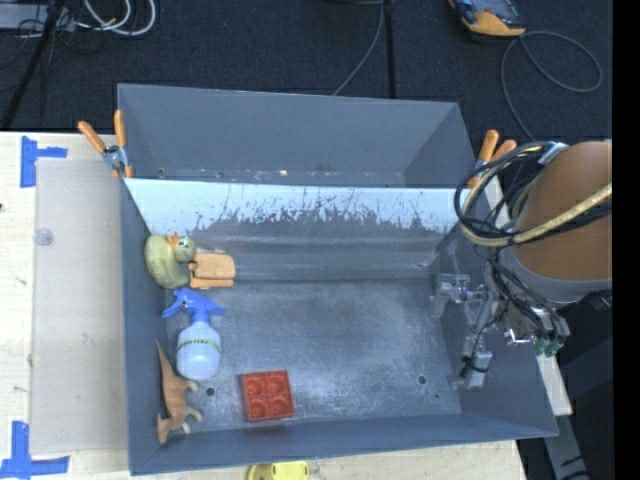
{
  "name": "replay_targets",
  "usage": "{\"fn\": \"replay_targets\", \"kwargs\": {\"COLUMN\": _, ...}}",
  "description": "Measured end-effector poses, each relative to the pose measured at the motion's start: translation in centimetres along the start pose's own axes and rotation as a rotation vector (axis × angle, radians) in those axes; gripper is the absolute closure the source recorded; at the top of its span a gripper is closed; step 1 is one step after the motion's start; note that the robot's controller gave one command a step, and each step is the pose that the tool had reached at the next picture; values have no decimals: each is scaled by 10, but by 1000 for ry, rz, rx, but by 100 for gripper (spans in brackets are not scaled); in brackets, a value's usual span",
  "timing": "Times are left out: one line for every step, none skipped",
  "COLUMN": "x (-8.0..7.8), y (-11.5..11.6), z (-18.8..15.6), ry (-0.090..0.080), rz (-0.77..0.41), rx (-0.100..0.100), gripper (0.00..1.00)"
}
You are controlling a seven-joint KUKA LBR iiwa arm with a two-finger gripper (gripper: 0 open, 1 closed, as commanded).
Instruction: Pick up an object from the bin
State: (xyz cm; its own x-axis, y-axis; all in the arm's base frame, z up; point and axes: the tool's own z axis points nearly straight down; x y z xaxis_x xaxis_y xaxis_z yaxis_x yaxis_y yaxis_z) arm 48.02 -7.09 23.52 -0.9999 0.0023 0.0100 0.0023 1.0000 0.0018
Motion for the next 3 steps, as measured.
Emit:
{"fn": "replay_targets", "kwargs": {"x": -1, "y": 0, "z": -4, "ry": -8, "rz": -2, "rx": 1, "gripper": 0}}
{"fn": "replay_targets", "kwargs": {"x": -1, "y": 13, "z": -33, "ry": -1, "rz": 73, "rx": 1, "gripper": 0}}
{"fn": "replay_targets", "kwargs": {"x": -8, "y": -9, "z": -41, "ry": -12, "rz": 36, "rx": 1, "gripper": 0}}
